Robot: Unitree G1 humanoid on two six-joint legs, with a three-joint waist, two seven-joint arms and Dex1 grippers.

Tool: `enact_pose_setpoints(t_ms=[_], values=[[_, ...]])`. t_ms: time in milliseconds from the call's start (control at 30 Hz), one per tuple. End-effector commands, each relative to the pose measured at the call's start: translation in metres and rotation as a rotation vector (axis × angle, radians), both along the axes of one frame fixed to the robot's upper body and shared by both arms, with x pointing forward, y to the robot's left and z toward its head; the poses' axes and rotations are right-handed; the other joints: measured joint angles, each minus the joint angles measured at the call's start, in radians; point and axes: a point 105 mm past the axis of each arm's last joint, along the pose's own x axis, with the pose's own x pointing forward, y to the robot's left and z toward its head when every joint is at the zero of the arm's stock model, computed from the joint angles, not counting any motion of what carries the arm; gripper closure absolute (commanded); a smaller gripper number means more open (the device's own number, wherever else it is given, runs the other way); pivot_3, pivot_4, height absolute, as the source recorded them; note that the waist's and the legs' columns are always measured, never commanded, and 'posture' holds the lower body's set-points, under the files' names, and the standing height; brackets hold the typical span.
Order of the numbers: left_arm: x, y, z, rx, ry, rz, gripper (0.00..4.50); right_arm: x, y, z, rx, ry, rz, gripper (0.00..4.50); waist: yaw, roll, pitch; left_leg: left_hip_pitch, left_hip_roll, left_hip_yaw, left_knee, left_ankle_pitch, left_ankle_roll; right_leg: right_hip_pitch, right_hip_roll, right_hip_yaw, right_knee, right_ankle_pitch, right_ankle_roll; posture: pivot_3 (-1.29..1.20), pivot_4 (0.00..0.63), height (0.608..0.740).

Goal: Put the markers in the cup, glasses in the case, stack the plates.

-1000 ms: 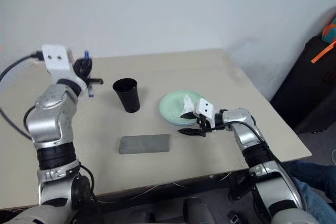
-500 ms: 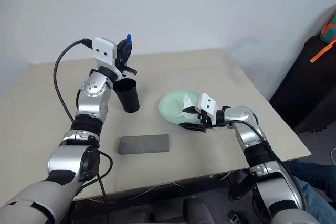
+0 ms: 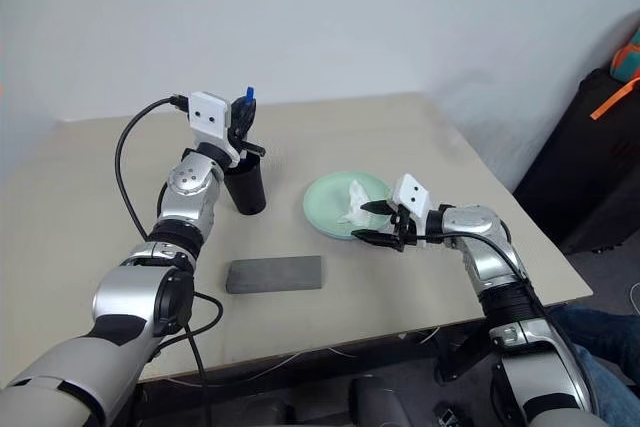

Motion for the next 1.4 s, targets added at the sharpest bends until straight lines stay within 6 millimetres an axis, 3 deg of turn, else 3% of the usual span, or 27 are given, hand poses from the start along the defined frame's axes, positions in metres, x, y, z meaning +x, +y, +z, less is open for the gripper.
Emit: enact_pose_setpoints(t_ms=[33, 133, 400, 567, 733, 867, 967, 1100, 1233, 1400], values=[[0.002, -0.003, 0.025, -0.006, -0.076, 0.006, 4.42, 0.002, 0.002, 0.043, 0.150, -0.015, 0.007, 1.42, 0.000, 0.000, 0.000, 0.000, 0.000, 0.000, 0.000, 0.000, 0.000, 0.000, 0.000, 0.000, 0.000, 0.000, 0.000, 0.00, 0.000, 0.740], [0.002, -0.002, 0.022, -0.003, -0.068, 0.010, 4.42, 0.002, 0.000, 0.046, 0.151, -0.007, 0.000, 1.42, 0.001, 0.000, 0.000, 0.000, 0.000, -0.001, 0.000, 0.000, 0.000, 0.000, 0.000, -0.001, 0.000, 0.000, 0.000, 0.00, 0.000, 0.740], [0.003, 0.003, 0.015, 0.022, -0.058, 0.059, 1.81, 0.002, 0.001, 0.043, 0.141, -0.007, -0.004, 1.42, 0.001, 0.000, 0.000, 0.000, 0.000, 0.000, 0.000, 0.000, 0.000, 0.000, 0.000, -0.001, 0.000, 0.000, 0.000, 0.00, 0.000, 0.740], [0.002, 0.004, 0.018, 0.018, -0.072, 0.063, 1.81, 0.002, 0.002, 0.041, 0.136, -0.008, -0.002, 1.42, 0.001, 0.000, 0.000, 0.000, 0.000, -0.001, -0.001, 0.000, 0.000, 0.000, 0.000, -0.001, 0.000, 0.000, 0.000, 0.00, 0.000, 0.740], [0.002, 0.013, 0.034, -0.059, -0.100, 0.069, 1.81, 0.001, 0.002, 0.040, 0.132, -0.009, 0.003, 1.42, 0.000, 0.000, 0.000, 0.000, 0.000, 0.000, -0.001, 0.000, 0.000, 0.000, 0.000, -0.001, 0.000, 0.000, 0.000, 0.00, 0.000, 0.740], [-0.001, 0.034, 0.045, -0.171, -0.078, 0.045, 1.81, 0.001, 0.003, 0.039, 0.134, -0.008, 0.005, 1.42, -0.001, 0.000, 0.000, 0.000, 0.000, -0.001, -0.001, 0.000, 0.000, 0.000, 0.000, -0.001, 0.000, 0.000, 0.000, 0.00, 0.000, 0.740], [-0.021, 0.062, 0.052, -0.244, -0.066, -0.040, 1.81, 0.002, 0.002, 0.037, 0.146, 0.003, -0.003, 1.42, -0.009, 0.000, 0.000, 0.000, 0.001, 0.001, -0.002, 0.000, 0.000, 0.000, 0.000, 0.000, 0.000, 0.000, 0.000, 0.00, 0.000, 0.740], [-0.059, 0.071, 0.035, -0.135, -0.004, -0.130, 1.81, 0.004, -0.009, 0.036, 0.161, 0.017, -0.028, 1.42, -0.007, 0.001, 0.000, 0.002, 0.002, 0.001, -0.005, 0.000, 0.000, -0.001, 0.000, 0.000, 0.002, 0.000, 0.000, 0.00, 0.000, 0.740], [-0.111, 0.078, -0.010, -0.062, 0.158, -0.262, 1.81, 0.002, -0.016, 0.039, 0.201, 0.004, -0.034, 1.42, -0.002, 0.001, 0.000, 0.002, 0.002, 0.000, -0.003, 0.000, 0.000, -0.002, 0.000, -0.001, 0.001, 0.000, 0.000, 0.00, 0.000, 0.740], [-0.156, 0.079, -0.067, 0.057, 0.352, -0.332, 1.81, -0.007, -0.033, 0.034, 0.203, 0.033, -0.053, 1.42, 0.007, 0.001, 0.000, 0.002, 0.001, -0.001, -0.001, 0.000, 0.000, -0.002, -0.002, -0.003, 0.000, -0.002, -0.001, 0.00, 0.000, 0.740]])
